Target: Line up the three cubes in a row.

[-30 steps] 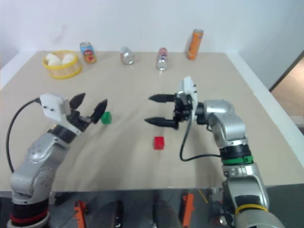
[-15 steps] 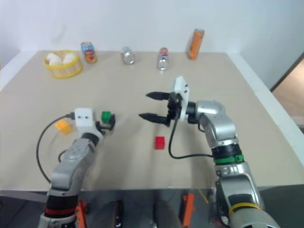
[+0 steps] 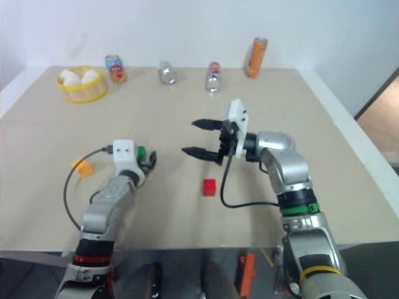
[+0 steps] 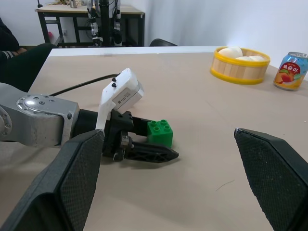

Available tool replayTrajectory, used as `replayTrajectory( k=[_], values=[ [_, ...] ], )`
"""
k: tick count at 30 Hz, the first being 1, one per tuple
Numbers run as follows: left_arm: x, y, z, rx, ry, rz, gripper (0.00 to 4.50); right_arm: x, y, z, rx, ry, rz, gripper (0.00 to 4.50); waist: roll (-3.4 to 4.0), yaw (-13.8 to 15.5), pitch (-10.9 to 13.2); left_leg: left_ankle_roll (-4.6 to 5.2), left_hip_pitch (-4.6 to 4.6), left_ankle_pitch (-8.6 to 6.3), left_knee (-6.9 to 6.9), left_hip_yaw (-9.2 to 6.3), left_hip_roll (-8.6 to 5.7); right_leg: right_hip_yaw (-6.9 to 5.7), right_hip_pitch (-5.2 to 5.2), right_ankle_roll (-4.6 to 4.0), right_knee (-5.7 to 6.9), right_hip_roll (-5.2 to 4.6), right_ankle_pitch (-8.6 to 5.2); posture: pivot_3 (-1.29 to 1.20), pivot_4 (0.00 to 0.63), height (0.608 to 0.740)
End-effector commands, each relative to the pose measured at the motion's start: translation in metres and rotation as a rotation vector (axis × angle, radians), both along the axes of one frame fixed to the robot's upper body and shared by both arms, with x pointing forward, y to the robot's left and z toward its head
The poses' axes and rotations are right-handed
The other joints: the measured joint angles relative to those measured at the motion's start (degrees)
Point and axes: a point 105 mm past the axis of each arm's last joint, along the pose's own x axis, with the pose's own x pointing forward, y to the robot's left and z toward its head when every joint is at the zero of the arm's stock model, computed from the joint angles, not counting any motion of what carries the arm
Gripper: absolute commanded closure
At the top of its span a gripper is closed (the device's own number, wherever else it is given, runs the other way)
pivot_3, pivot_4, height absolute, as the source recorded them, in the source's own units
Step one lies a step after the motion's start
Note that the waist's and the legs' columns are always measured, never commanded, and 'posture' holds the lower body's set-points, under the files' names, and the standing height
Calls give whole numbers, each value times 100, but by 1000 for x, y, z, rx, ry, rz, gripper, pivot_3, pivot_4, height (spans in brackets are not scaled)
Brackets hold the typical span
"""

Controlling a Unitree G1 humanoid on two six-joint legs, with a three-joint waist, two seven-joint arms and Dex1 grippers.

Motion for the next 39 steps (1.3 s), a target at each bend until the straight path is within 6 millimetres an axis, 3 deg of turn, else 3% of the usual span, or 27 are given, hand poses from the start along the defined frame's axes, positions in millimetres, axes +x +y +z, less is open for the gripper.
replayTrajectory(
  k=[1,3,6,8,10,12,15,20,28,39],
  values=[
    [2,4,12,-3,-47,20,2552,-3,0,14,10,-59,14,0,0,0,0,0,0,0,0,0,0,0,0,0,0,0,0,0,150,740],
    [1,4,12,-7,-51,15,3155,-4,-1,14,8,-56,20,0,0,0,0,0,1,0,0,0,0,0,0,0,0,0,0,0,150,740],
    [-1,-4,27,-42,-121,-111,3134,-8,-3,14,0,-49,44,0,0,0,0,0,1,0,0,0,0,0,0,0,0,0,0,0,150,740],
    [-15,-24,40,-15,-184,-378,3134,-14,-8,16,-8,-31,71,0,0,-1,0,0,0,0,-2,0,0,0,-3,-1,0,1,0,0,150,740],
    [-49,-40,45,85,-224,-741,3134,-24,-16,15,-40,-1,119,0,1,-4,0,-1,-2,0,-10,1,0,0,-9,-6,0,1,-3,0,150,740],
    [-77,-40,40,150,-197,-995,3134,-31,-23,13,-81,12,151,0,3,-11,0,-7,0,-3,-21,3,1,0,-11,-16,0,0,-11,0,150,740],
    [-95,-28,34,226,-123,-1214,3134,-38,-30,9,-132,21,175,0,4,-10,0,-18,4,-10,-28,0,2,-7,-11,-27,1,-2,-33,0,150,740],
    [-93,-23,27,310,-68,-1341,3134,-47,-35,5,-171,20,177,0,5,-2,1,-16,3,-10,-22,0,4,-8,-10,-51,1,-3,-49,0,150,740],
    [-83,-42,17,326,-69,-1386,3134,-57,-44,-8,-207,46,144,0,4,-2,1,-15,-3,-10,-14,3,-2,-6,-8,-14,0,-11,-38,0,150,740],
    [-74,-42,3,376,-23,-1368,3134,-57,-45,-6,-202,38,117,0,5,-4,1,-13,0,-10,-12,2,4,-4,-9,-19,4,-3,-36,0,150,740]
  ],
)
